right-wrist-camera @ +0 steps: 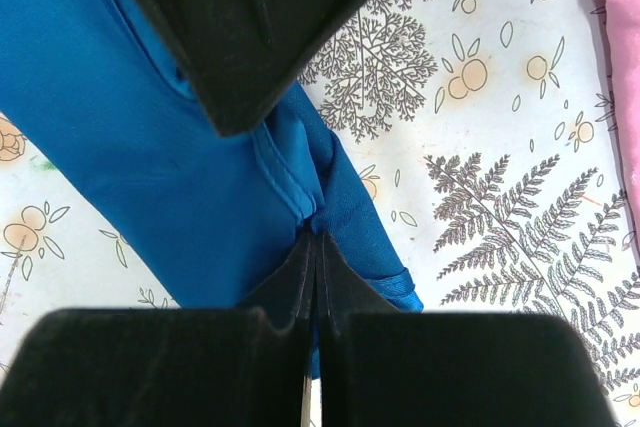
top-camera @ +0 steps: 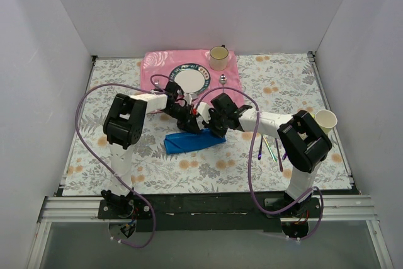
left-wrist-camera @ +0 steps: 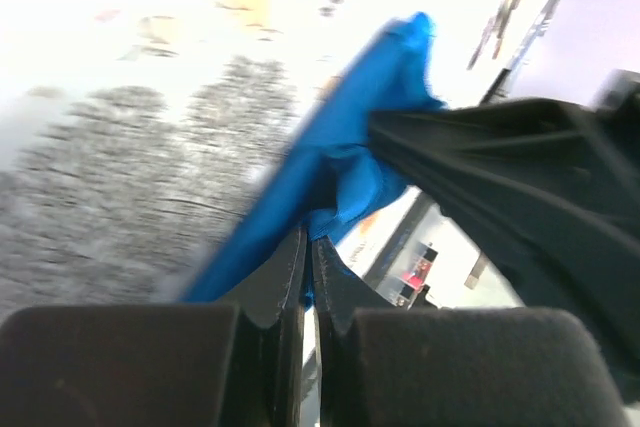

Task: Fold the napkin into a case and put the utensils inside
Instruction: Fold the 2/3-rectangle-folded napkin at the center of the board.

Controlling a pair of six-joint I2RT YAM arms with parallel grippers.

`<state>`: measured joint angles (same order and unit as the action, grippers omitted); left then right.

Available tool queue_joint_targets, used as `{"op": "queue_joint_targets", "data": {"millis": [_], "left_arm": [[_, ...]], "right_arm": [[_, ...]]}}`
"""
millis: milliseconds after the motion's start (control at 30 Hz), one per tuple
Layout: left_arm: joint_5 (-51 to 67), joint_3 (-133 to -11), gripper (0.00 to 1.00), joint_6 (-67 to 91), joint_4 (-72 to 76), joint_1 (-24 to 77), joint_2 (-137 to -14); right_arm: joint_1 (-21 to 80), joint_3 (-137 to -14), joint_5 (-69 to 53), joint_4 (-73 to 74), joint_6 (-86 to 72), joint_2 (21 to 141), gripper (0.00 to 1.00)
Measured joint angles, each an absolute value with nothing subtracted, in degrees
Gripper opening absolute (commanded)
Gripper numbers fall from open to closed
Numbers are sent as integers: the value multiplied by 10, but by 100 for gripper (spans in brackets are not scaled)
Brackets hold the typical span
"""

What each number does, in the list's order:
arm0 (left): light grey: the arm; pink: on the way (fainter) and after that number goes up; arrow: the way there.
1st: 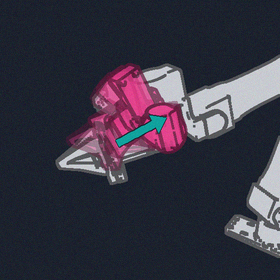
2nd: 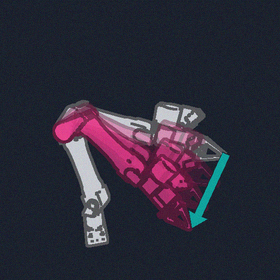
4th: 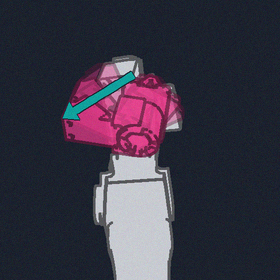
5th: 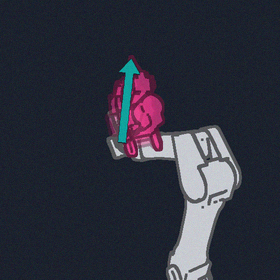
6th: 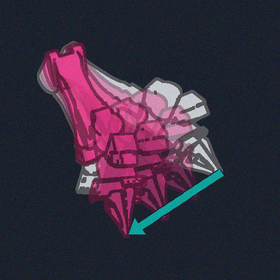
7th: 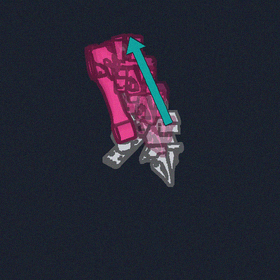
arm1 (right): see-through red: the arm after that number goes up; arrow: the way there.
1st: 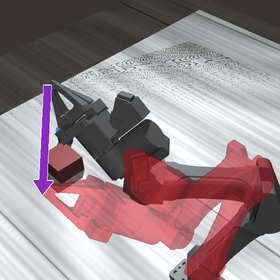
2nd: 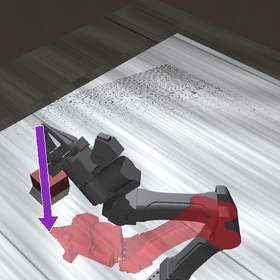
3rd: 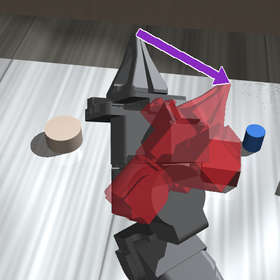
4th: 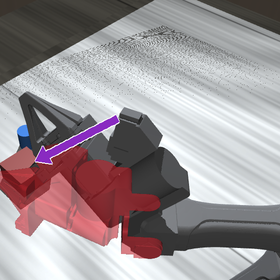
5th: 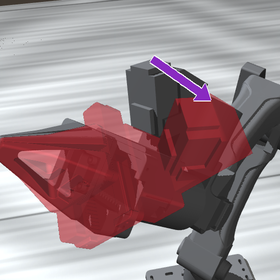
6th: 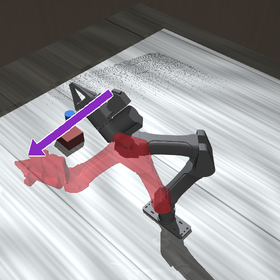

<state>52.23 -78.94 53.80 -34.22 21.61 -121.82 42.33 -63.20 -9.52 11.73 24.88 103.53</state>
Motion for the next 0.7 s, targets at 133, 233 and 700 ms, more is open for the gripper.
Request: {"op": "queue_joint_targets", "data": {"millis": [133,233,700], "left_arm": [[529,-787,0,524,-341,206,-1245],[545,-771,0,523,-332,200,-1245],[566,-754,0,529,-325,196,-1245]], "right_arm": [[423,-632,-99,117,251,1035,1],[423,-635,-99,120,248,1035,7],[410,-741,-88,177,193,996,34]]}}
